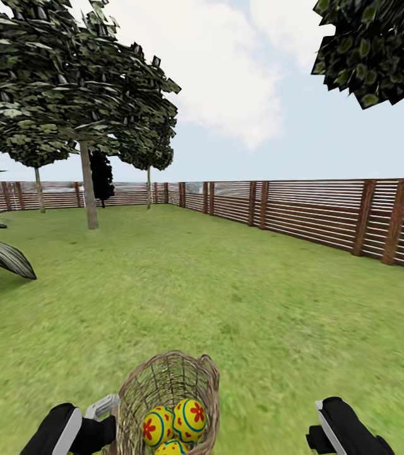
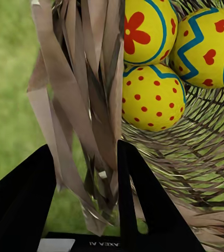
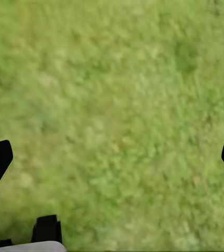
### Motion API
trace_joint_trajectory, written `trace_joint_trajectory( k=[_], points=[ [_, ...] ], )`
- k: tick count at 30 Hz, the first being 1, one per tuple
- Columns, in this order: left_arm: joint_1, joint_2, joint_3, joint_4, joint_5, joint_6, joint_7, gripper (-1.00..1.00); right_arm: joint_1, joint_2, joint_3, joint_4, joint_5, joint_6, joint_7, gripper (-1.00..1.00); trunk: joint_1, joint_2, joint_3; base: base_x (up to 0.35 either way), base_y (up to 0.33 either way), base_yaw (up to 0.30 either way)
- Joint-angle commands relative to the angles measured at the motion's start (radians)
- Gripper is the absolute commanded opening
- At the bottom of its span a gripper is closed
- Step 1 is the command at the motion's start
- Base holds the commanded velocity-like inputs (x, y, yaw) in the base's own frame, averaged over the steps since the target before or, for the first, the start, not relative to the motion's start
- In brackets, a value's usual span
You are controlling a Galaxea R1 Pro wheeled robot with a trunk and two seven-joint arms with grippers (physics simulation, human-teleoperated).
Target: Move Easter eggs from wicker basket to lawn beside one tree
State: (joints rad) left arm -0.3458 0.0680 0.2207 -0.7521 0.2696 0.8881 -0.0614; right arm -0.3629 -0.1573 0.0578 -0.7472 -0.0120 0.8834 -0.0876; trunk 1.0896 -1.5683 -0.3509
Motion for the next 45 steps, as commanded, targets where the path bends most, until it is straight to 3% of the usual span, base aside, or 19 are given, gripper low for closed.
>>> trace_joint_trajectory(
  k=[1,22,45],
  points=[
    [-0.001,-0.001,0.003,-0.001,0.013,0.005,-0.008,-1.00,-0.001,-0.001,0.005,-0.001,-0.002,0.005,-0.005,1.00,0.001,-0.001,-0.001,0.334,0.000,0.000],
    [-0.001,-0.001,0.003,-0.001,0.013,0.006,-0.008,-1.00,-0.001,-0.002,0.005,0.000,-0.002,0.006,-0.004,1.00,0.001,-0.001,-0.001,0.334,0.000,-0.001],
    [-0.001,-0.002,0.005,-0.001,0.013,0.006,-0.008,-1.00,-0.001,-0.002,0.005,0.000,-0.004,0.012,-0.003,1.00,0.001,-0.001,0.000,0.334,0.000,-0.278]
  ],
)
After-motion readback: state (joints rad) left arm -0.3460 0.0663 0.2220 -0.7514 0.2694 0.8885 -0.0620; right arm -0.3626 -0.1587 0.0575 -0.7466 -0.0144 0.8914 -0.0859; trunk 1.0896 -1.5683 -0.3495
